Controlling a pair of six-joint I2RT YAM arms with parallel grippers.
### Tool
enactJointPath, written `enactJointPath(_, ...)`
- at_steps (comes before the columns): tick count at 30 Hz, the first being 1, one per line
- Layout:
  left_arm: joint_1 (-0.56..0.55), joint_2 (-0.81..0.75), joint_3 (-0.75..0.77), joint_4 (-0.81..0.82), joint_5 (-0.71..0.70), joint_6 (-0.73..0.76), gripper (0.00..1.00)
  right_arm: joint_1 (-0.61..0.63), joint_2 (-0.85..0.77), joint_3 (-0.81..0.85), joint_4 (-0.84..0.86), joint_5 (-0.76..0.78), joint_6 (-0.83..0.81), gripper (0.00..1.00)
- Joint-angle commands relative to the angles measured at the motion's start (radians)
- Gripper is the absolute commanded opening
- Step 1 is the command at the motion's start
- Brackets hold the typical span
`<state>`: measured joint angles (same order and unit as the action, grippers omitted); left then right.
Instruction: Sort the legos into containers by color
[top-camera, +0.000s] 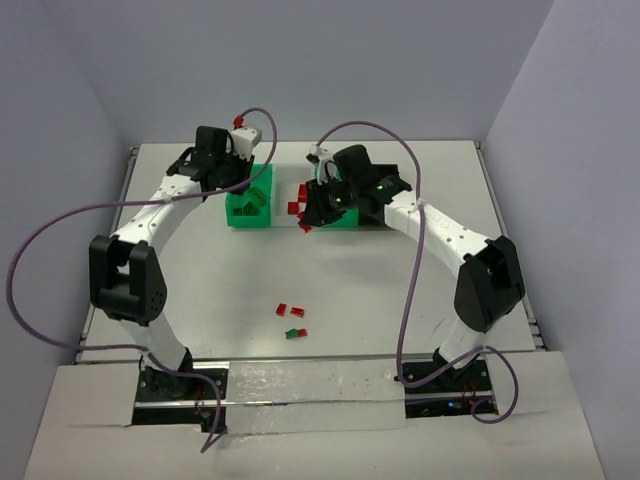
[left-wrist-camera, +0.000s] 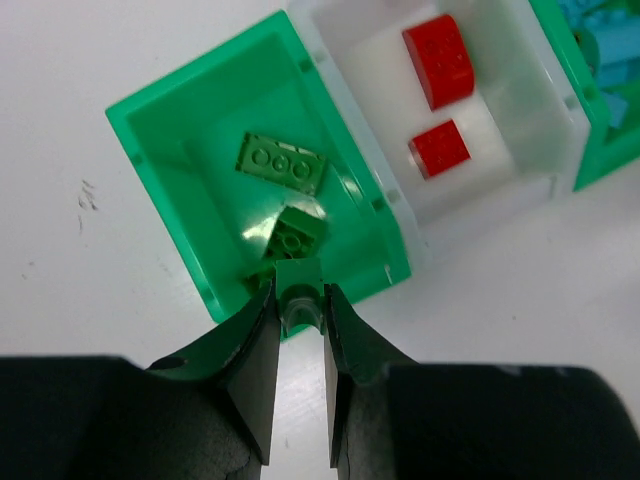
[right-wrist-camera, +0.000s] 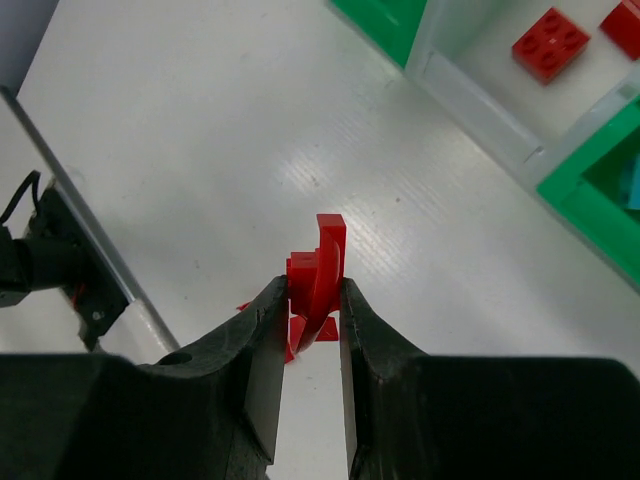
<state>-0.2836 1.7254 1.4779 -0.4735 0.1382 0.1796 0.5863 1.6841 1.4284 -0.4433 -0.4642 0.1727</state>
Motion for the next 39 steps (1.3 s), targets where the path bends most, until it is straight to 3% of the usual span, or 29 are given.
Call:
enactJointPath(1, 0.019, 0.107, 0.134, 0.056, 0.007, -0.07, 0.21, -0.009, -0.048, 0.059, 0.007, 0.071, -0.048, 0.0)
enactJointPath(9, 0.046, 0.209, 0.225, 0.049, 0.014, -0.12, 0.67, -0.016, 0.011, 0.132, 0.085, 0.109, -0.053, 0.0)
enactJointPath(15, 0.062, 0.169, 0.234, 0.03, 0.02, -0.129, 0.75, -0.017, 0.127, 0.258, 0.131, 0.154, -0.041, 0.0)
enactJointPath(20, 0.075, 0.03, 0.183, 0.023, 0.1, -0.143, 0.81, -0.016, 0.266, 0.383, 0.165, 0.196, -0.029, 0.0)
enactJointPath(22, 0.08, -0.027, 0.148, 0.007, 0.135, -0.147, 0.92, -0.016, 0.327, 0.443, 0.169, 0.212, -0.029, 0.0)
enactJointPath(24, 0.092, -0.098, 0.098, -0.003, 0.189, -0.146, 0.99, -0.016, 0.389, 0.5, 0.167, 0.223, -0.029, 0.04)
enactJointPath(28, 0.104, -0.228, -0.028, 0.01, 0.278, -0.119, 0.99, -0.016, 0.473, 0.569, 0.167, 0.263, -0.028, 0.11)
enactJointPath(31, 0.106, -0.347, -0.151, 0.009, 0.356, -0.081, 0.99, -0.016, 0.514, 0.596, 0.164, 0.283, -0.032, 0.21)
enactJointPath(36, 0.106, -0.501, -0.342, -0.06, 0.458, 0.001, 0.99, -0.015, 0.523, 0.592, 0.162, 0.294, -0.037, 0.72)
enactJointPath(39, 0.106, -0.547, -0.401, -0.156, 0.527, 0.112, 0.99, -0.016, 0.511, 0.587, 0.151, 0.283, -0.028, 0.81)
